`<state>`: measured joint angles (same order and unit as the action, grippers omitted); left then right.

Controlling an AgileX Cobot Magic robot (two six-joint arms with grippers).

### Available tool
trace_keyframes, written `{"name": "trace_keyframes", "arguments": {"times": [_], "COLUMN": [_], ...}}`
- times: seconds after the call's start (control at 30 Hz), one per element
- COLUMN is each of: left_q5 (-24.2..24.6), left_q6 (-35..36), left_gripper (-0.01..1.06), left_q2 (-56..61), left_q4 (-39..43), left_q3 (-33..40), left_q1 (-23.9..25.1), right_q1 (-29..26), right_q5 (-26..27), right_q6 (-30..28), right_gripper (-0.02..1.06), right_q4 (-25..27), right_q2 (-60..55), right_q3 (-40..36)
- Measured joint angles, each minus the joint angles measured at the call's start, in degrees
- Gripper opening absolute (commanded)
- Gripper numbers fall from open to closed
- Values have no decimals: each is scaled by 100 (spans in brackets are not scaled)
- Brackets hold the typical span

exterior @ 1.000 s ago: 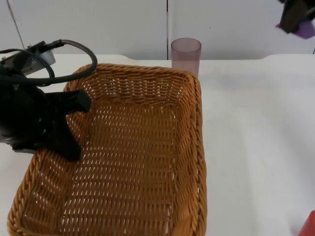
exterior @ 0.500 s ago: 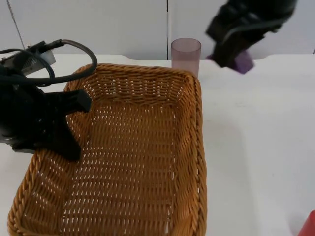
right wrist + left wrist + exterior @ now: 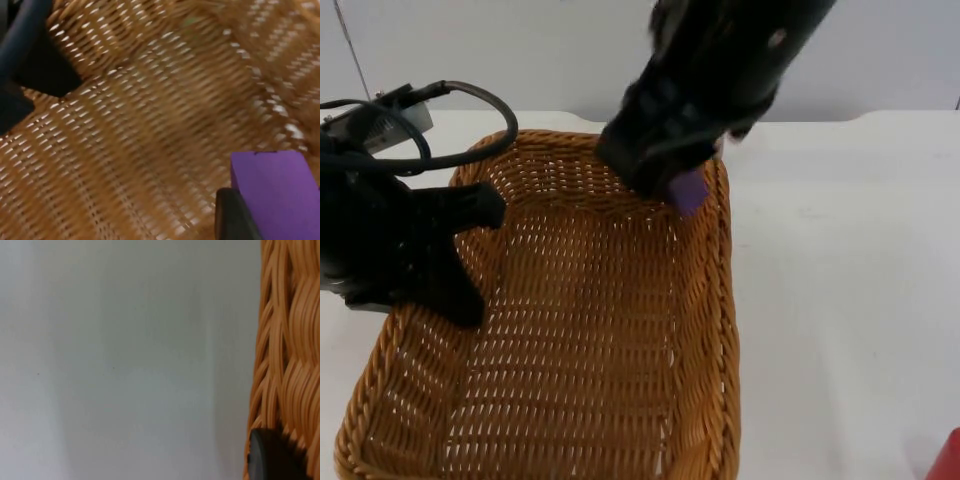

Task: Pick up the basket with the left hand and place the triangular block into the basket with the right hand.

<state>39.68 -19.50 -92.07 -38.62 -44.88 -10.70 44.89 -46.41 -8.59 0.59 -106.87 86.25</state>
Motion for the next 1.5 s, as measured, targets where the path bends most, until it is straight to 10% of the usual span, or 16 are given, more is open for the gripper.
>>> {"name": "trace_keyframes", "arguments": {"times": [0.2,0.6,1.5], "left_q5": [0,0,-10], "left_q6": [0,0,0], "left_gripper": [0,0,0], "left_q2": [0,0,-47], "left_q4": [0,0,-116], "left_q3": [0,0,0], "left_q1": [0,0,0], "right_q1": [14,14,14], "right_q5": [409,651,-289], "right_q6": [14,14,629], "right_gripper": [3,72,73], "right_q4": [244,280,-781], "right_q2": [-550,-887,3650], "right_q3": [-1,-1,-748]}}
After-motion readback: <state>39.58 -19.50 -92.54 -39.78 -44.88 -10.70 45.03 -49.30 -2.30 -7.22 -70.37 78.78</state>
